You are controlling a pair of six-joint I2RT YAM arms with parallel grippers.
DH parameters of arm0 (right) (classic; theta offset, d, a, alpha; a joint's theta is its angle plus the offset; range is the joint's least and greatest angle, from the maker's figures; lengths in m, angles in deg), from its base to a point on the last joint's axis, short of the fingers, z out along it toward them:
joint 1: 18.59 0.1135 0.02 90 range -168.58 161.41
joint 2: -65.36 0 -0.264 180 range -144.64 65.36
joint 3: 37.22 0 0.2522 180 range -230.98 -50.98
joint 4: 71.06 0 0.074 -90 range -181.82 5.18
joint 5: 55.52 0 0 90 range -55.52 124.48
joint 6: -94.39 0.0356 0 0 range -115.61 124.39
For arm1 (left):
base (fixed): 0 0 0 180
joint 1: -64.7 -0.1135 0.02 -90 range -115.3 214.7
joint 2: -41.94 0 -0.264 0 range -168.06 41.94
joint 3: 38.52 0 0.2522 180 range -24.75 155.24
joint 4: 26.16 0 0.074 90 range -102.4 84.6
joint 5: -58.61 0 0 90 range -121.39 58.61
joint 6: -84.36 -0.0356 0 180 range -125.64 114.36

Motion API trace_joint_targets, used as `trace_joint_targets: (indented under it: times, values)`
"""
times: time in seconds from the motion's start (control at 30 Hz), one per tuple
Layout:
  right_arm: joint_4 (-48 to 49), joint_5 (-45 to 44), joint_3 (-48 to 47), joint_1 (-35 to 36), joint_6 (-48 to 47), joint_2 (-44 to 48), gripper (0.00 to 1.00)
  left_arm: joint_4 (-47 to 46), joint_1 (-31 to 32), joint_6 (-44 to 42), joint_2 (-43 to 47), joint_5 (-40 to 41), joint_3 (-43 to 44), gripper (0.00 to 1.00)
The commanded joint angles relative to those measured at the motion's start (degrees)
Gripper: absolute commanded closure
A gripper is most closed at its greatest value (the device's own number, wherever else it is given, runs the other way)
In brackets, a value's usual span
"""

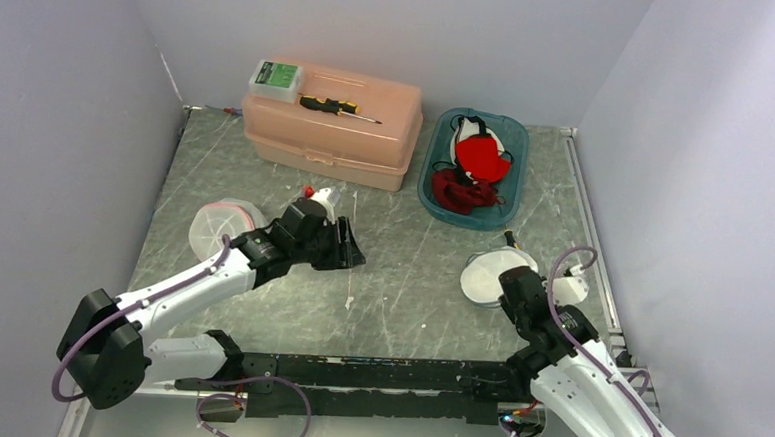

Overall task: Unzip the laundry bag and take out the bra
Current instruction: Place the laundry bag at the center of the board.

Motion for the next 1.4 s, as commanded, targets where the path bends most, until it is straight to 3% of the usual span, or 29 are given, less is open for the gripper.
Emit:
trace_joint_targets:
  times: [0.0, 0.27, 0.5, 0.6, 0.63, 0.73, 0.77, 0.8, 0.9, 0.97, 1.27, 1.37]
  values:
    - [-3.71, -6.91, 3.12, -2.28, 9.96, -0.05, 1.0, -4.62, -0.02, 1.16, -1.7, -2.74, -0.41, 0.44]
    - [14.22, 3.5, 8.03, -21.74, -1.9, -9.65, 1.0, -6.6, -0.04, 3.22, -1.66, -4.17, -2.7, 0.44]
    - [21.2, 6.56, 5.33, -36.1, -12.11, -16.25, 1.0, -6.58, -0.02, 3.73, 0.39, -3.97, -4.26, 0.44]
    - [22.7, 10.97, 4.61, -37.46, -16.77, -16.03, 1.0, -6.16, -0.07, 3.44, 0.42, -3.8, -4.03, 0.44]
    - [22.6, 11.94, 4.4, -37.47, -18.07, -15.28, 0.96, -6.2, -0.02, 3.41, 0.39, -3.84, -4.1, 0.44]
    - [20.48, 14.53, 4.0, -37.47, -21.68, -10.39, 0.48, -6.08, -0.07, 3.22, 0.59, -3.77, -3.95, 0.44]
    - [19.2, 15.02, 3.95, -37.47, -21.82, -8.59, 0.39, -5.97, -0.09, 3.21, 0.6, -3.79, -3.87, 0.44]
    - [18.1, 15.35, 3.8, -37.47, -22.23, -6.51, 0.31, -5.8, -0.04, 3.15, 0.64, -3.87, -3.77, 0.44]
    - [16.2, 16.7, 2.99, -36.3, -20.89, -2.17, 0.24, -5.03, -0.04, 3.1, 0.88, -3.95, -3.62, 0.44]
    - [14.53, 17.85, 1.11, -36.22, -20.3, -1.56, 0.1, -3.78, -0.05, 3.08, 1.49, -3.73, -3.37, 0.43]
    - [8.17, 16.11, -11.81, -35.98, -25.32, 2.45, 0.07, 1.48, -0.03, 2.1, 6.72, -1.57, -1.67, 0.42]
    - [9.7, 19.31, -13.93, -36.0, -28.76, 1.98, 0.11, 3.4, -0.02, 1.44, 7.39, -0.08, -0.91, 0.42]
